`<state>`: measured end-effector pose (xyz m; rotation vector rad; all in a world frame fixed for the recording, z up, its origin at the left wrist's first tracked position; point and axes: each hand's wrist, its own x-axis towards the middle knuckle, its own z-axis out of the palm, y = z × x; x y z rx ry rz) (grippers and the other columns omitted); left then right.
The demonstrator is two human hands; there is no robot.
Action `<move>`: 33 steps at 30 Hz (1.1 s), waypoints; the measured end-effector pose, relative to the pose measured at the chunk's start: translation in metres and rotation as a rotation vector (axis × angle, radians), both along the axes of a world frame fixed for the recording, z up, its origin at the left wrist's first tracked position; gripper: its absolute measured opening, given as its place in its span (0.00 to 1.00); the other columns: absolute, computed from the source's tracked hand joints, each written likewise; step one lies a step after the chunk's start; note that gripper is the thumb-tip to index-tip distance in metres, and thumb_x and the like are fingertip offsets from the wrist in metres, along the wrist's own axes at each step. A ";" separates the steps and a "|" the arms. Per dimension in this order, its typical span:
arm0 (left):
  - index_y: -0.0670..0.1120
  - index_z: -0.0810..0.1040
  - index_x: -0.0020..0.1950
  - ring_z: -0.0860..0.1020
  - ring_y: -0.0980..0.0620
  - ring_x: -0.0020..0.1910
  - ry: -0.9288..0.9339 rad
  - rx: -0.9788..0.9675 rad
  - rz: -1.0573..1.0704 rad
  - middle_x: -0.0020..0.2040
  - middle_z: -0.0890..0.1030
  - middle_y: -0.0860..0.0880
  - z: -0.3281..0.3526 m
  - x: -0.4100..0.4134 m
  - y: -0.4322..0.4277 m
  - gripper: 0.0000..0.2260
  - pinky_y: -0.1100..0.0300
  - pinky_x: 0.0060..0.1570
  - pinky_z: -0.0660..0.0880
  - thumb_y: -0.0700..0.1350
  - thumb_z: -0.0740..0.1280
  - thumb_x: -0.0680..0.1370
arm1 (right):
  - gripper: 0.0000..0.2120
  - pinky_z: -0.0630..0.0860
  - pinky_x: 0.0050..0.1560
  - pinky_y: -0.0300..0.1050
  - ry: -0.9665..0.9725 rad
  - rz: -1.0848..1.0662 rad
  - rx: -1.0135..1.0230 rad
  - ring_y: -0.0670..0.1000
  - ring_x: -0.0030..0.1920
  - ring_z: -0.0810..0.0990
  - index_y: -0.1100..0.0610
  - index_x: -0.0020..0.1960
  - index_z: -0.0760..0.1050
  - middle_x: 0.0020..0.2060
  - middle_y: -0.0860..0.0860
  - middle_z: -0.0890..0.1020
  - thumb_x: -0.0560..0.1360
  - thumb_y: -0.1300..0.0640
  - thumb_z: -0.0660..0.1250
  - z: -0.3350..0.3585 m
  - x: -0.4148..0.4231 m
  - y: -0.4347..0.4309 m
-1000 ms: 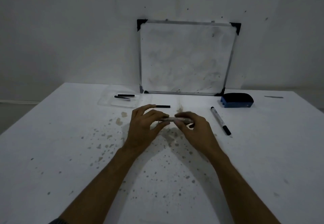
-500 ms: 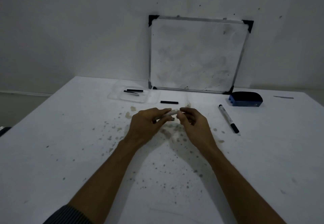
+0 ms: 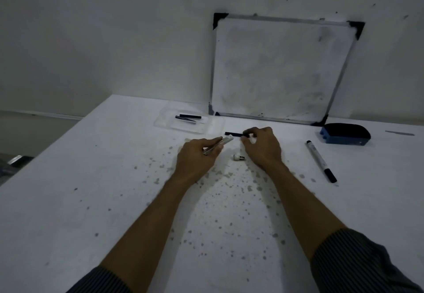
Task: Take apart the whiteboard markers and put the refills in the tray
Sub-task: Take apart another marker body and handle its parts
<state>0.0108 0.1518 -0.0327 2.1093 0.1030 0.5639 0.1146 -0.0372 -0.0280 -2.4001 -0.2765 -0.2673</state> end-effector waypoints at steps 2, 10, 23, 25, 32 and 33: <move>0.56 0.85 0.63 0.84 0.61 0.55 0.005 0.023 0.001 0.57 0.88 0.56 0.001 0.001 -0.002 0.17 0.54 0.57 0.83 0.60 0.72 0.77 | 0.09 0.73 0.51 0.42 -0.004 0.007 0.032 0.54 0.53 0.80 0.48 0.56 0.83 0.57 0.54 0.77 0.78 0.47 0.70 0.001 -0.004 -0.003; 0.49 0.82 0.64 0.84 0.55 0.32 -0.018 -0.098 -0.066 0.45 0.87 0.55 0.022 -0.008 -0.030 0.13 0.52 0.36 0.85 0.52 0.65 0.84 | 0.09 0.75 0.44 0.32 0.130 0.062 0.541 0.41 0.47 0.82 0.52 0.58 0.82 0.49 0.45 0.85 0.81 0.52 0.68 0.020 -0.052 -0.048; 0.53 0.86 0.61 0.78 0.51 0.28 0.121 -0.420 -0.288 0.36 0.86 0.47 0.023 -0.031 -0.057 0.13 0.58 0.27 0.75 0.47 0.77 0.76 | 0.07 0.69 0.30 0.38 0.556 0.137 1.503 0.46 0.35 0.73 0.61 0.53 0.81 0.41 0.52 0.76 0.79 0.57 0.70 0.011 -0.067 -0.084; 0.53 0.86 0.61 0.75 0.51 0.27 0.128 -0.416 -0.292 0.34 0.85 0.45 0.022 -0.032 -0.057 0.13 0.60 0.26 0.73 0.47 0.77 0.76 | 0.08 0.70 0.30 0.38 0.544 0.118 1.467 0.46 0.35 0.74 0.62 0.53 0.82 0.41 0.54 0.77 0.79 0.58 0.71 0.010 -0.067 -0.084; 0.52 0.88 0.58 0.76 0.58 0.25 0.127 -0.338 -0.289 0.36 0.87 0.44 0.022 -0.033 -0.061 0.13 0.67 0.27 0.71 0.46 0.79 0.74 | 0.07 0.70 0.34 0.40 0.411 0.069 1.264 0.47 0.34 0.72 0.60 0.51 0.85 0.43 0.58 0.74 0.80 0.58 0.70 0.007 -0.069 -0.078; 0.51 0.88 0.59 0.76 0.60 0.25 0.125 -0.337 -0.292 0.36 0.87 0.45 0.022 -0.033 -0.061 0.14 0.68 0.27 0.71 0.45 0.79 0.74 | 0.07 0.70 0.35 0.41 0.400 0.057 1.237 0.46 0.34 0.72 0.60 0.51 0.85 0.43 0.58 0.74 0.80 0.57 0.70 0.007 -0.070 -0.078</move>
